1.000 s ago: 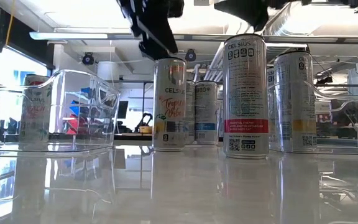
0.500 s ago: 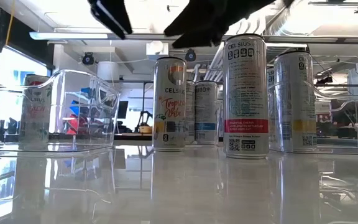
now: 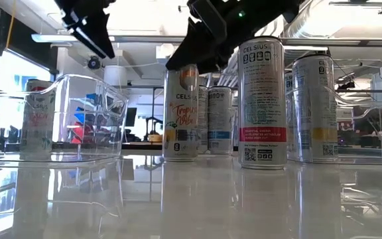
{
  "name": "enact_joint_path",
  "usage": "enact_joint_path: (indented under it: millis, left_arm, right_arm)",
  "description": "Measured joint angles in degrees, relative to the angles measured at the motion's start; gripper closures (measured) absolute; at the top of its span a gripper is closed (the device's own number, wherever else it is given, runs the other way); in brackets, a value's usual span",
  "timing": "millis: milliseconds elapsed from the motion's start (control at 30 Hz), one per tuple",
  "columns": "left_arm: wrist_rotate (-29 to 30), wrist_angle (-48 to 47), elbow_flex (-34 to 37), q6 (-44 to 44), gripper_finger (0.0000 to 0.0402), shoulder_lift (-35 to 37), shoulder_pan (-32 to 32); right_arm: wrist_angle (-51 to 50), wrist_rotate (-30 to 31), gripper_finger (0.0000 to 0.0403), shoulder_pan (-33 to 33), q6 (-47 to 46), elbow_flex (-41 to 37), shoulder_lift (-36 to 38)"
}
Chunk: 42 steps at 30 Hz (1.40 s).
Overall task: Sort soda cans
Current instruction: Put the top white-yellow soda can into the bottom right transparent bin
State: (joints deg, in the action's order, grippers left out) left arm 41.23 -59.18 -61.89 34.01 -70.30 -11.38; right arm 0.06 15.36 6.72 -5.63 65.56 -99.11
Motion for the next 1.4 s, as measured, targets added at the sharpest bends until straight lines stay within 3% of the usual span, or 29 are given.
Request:
enact_joint_path:
  millis: [133,333,433,567,733,900,1033,1200,1400]
  left_arm:
    - [0.02,4.88,3.64,-0.03,0.0080,0.97,0.00]
    - [0.04,10.33,6.74,-0.07,0.0080,0.83,0.00]
    - [0.02,11.98,7.94,-0.09,0.0080,0.81,0.00]
    - [-1.33,14.09,9.45,0.33,0.0080,0.80,0.00]
    - [-3.35,15.71,9.77,0.28,0.0080,0.78,-0.32]
    - [-2.28,17.20,9.77,-1.19,0.0080,0.78,-0.37]
    - [-1.06,17.18,9.77,-1.25,0.0080,0.78,-0.37]
    - [-0.88,17.20,9.77,-1.25,0.0080,0.78,-0.37]
    - [-0.72,17.27,9.77,-1.24,0.0080,0.78,-0.37]
  right_arm:
    - [-0.26,-1.66,0.0093,-0.37,-0.69,0.00,-0.56]
    - [-0.07,-1.82,0.0155,-0.37,-0.85,-0.02,-0.74]
    - [0.41,-1.10,0.0161,-0.25,-0.62,-0.02,-0.73]
    - [-2.49,3.52,0.0161,0.93,1.49,0.97,2.49]
    - [-7.16,14.49,0.0161,3.10,4.35,2.29,12.95]
    - [-18.93,29.25,0.0161,5.78,3.34,2.27,25.49]
    - [-33.37,38.82,0.0161,6.47,-4.65,2.29,34.71]
    - [-52.11,39.32,0.0161,6.95,-20.02,2.29,41.86]
    - [-71.19,38.81,0.0161,10.23,-37.55,2.21,43.43]
